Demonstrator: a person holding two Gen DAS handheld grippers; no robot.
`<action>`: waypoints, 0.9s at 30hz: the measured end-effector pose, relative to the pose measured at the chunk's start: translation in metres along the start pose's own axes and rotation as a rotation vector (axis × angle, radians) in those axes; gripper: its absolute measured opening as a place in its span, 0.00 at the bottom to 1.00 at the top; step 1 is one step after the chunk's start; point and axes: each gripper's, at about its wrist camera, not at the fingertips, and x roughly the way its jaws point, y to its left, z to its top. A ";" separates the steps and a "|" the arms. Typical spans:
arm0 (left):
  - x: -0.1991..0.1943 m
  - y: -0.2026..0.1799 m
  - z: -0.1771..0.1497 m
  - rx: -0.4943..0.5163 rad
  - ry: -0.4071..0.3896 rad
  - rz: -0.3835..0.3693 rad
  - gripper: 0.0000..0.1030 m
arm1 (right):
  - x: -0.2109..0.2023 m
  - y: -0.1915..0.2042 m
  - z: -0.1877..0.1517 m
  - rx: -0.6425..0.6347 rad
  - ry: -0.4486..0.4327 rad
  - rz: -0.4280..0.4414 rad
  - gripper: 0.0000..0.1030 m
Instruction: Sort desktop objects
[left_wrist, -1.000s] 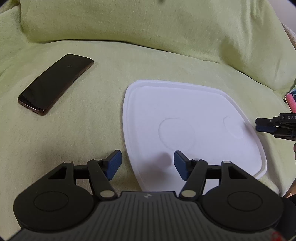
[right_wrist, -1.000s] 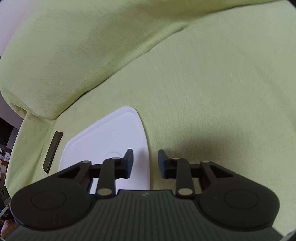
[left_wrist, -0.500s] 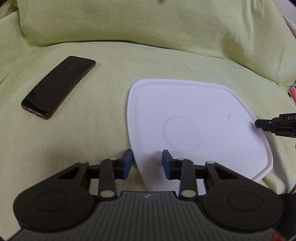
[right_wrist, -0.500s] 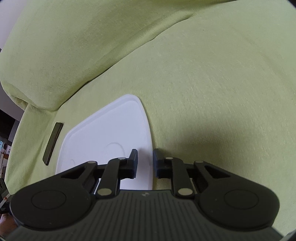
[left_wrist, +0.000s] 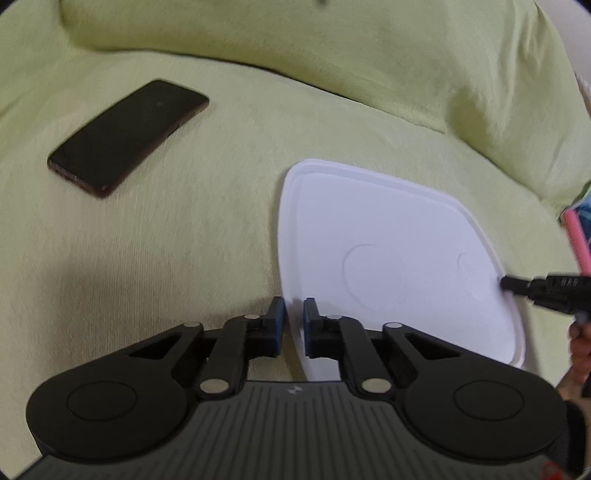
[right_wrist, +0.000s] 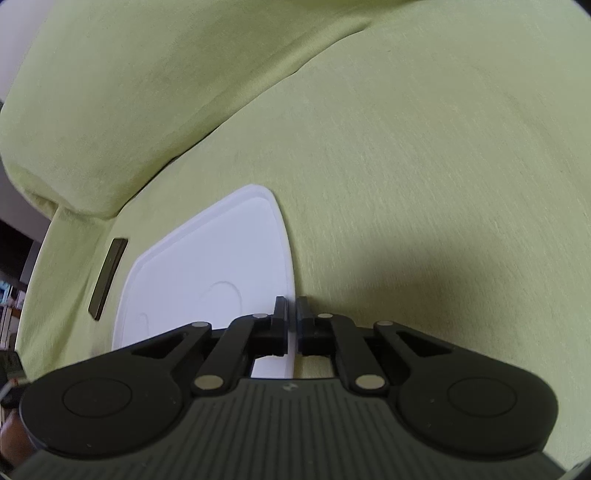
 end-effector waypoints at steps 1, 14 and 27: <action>0.000 0.004 0.001 -0.016 0.004 -0.017 0.05 | 0.000 -0.001 0.000 -0.006 0.004 0.006 0.05; 0.009 0.029 0.008 -0.072 0.044 -0.143 0.04 | 0.006 -0.005 0.005 0.011 0.038 0.042 0.06; 0.021 0.043 0.022 -0.071 0.113 -0.231 0.04 | 0.011 -0.019 0.015 0.030 0.120 0.127 0.06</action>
